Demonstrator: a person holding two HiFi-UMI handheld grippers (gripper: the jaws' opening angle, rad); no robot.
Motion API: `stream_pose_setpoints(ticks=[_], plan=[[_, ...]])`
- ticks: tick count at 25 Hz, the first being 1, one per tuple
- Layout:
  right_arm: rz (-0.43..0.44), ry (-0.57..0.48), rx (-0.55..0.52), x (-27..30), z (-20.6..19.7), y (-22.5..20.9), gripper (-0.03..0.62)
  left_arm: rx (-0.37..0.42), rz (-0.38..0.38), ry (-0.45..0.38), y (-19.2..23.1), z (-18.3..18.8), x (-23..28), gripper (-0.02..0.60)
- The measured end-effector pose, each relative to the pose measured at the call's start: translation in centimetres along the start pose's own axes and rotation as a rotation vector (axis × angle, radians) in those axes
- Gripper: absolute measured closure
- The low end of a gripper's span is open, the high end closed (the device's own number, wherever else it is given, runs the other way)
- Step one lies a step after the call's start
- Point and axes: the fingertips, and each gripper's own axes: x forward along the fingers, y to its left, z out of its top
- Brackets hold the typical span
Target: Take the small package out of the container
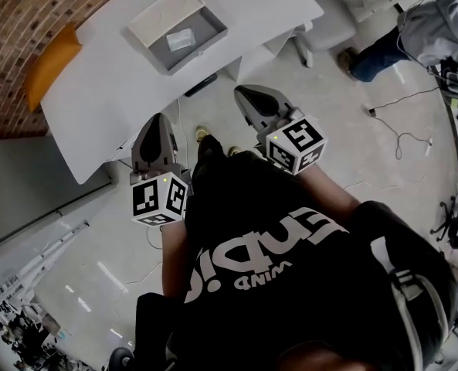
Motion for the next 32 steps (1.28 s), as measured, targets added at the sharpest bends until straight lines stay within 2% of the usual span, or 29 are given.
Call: stream_pose_setpoints(ticks=[15,32], plan=[[-0.028,0.012,-0.01,6.7,1.9,-3.5,0.594,-0.008,-0.047,0.009,3.9,1.9,7.5,0.575],[-0.044,0.025,0.027,16.1,4.9,-6.4,0.594,0.006,-0.149,0.041,8.8,5.5,16.8,0.575]])
